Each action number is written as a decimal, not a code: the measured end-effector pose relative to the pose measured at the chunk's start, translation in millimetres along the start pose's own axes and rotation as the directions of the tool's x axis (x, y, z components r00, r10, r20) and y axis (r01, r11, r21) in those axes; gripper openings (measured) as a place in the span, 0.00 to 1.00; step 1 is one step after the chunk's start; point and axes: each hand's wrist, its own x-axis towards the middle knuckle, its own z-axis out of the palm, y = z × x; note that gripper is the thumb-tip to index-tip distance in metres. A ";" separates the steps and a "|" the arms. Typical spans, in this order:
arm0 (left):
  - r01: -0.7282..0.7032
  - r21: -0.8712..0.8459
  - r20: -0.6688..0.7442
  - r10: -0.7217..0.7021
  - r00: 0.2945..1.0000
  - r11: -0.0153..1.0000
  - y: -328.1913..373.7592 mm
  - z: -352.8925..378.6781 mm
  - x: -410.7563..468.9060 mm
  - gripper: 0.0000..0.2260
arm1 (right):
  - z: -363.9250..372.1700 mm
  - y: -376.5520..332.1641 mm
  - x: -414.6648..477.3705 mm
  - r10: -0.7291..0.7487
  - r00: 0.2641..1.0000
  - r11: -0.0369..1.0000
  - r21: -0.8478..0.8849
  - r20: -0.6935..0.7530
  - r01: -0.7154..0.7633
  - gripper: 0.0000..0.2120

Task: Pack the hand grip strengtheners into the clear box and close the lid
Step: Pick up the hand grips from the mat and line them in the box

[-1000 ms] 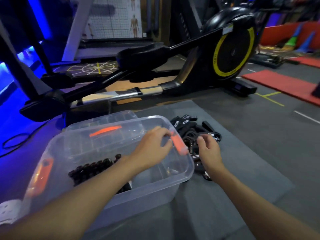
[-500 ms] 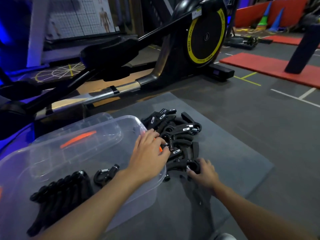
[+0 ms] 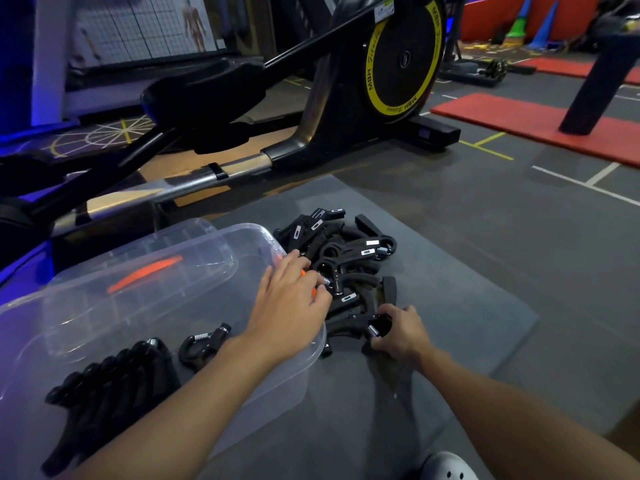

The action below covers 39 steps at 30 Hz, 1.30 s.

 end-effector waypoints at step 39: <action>-0.360 -0.177 -0.384 0.273 0.882 0.916 -34.3 -159.3 -60.9 0.12 | -95.6 -219.0 -115.9 -0.522 0.853 0.411 0.869 -0.022 0.274 0.21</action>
